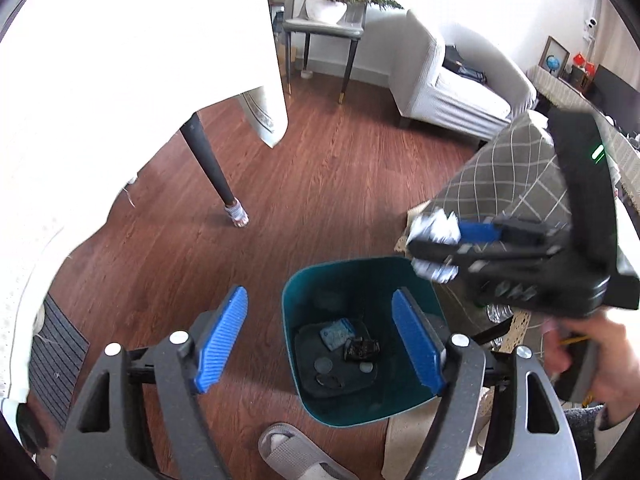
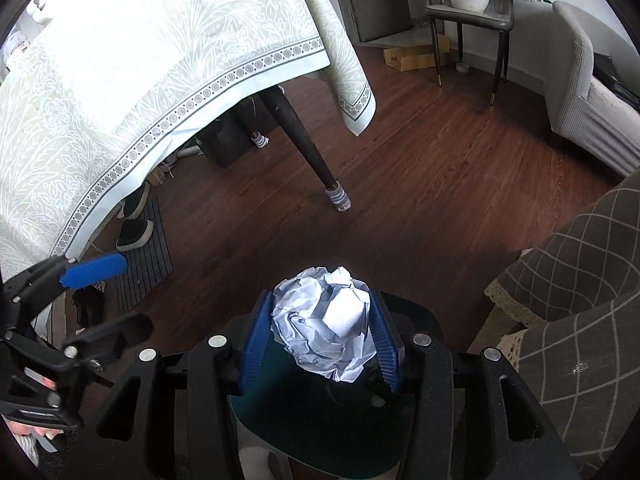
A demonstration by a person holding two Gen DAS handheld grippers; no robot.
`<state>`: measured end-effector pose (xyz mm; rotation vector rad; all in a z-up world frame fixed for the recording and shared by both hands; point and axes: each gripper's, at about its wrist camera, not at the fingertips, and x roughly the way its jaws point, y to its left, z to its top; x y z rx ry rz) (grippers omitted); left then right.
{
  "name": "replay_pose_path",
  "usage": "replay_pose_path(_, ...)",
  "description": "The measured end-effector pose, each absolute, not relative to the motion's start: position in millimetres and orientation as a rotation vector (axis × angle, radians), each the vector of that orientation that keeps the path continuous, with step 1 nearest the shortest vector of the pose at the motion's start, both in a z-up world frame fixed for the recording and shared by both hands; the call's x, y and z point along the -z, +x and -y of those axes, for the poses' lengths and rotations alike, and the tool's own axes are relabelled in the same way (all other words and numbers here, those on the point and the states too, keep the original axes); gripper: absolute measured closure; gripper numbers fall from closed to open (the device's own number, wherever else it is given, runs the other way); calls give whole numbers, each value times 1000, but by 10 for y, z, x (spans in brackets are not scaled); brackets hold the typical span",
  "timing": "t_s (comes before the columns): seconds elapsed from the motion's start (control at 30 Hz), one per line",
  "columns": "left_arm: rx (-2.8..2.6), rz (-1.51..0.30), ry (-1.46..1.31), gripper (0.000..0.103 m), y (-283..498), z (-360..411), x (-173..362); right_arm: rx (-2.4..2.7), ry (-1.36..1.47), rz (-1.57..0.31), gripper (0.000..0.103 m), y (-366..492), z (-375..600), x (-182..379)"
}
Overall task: Collect trash
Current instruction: 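Lower the crumpled paper into the teal bin and open the right tool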
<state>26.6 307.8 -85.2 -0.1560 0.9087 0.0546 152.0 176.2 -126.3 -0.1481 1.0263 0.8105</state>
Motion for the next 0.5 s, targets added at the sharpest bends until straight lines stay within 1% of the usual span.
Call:
replay_pose_path(0.13,-63,-864,-170,33,233,-3117,712,-813,-172,-1069,55,1506,-1880,1450)
replay_pose_path(0.2,-68,-841,-171,39,221,-3134,633,-814,-185,-1088,55,1485,-1912,1538)
replay_pose_path(0.23,-70,-831,-172,40,219,-3137,595,-812,-195,-1096,55,1480,-1924,1573)
replay_pose_path(0.3,-73,-816,-170,48,219,-3144,532,-808,-211,-1111,55,1462,-1934,1644)
replay_pose_path(0.37,-73,-802,-168,52,222,-3158,474,-806,-226,-1128,55,1440,-1935,1711)
replay_pose_path(0.4,-74,-793,-168,54,215,-3153,438,-806,-234,-1135,55,1427,-1933,1738)
replay_pose_path(0.5,-74,-760,-173,55,205,-3138,327,-799,-253,-1151,54,1382,-1915,1802)
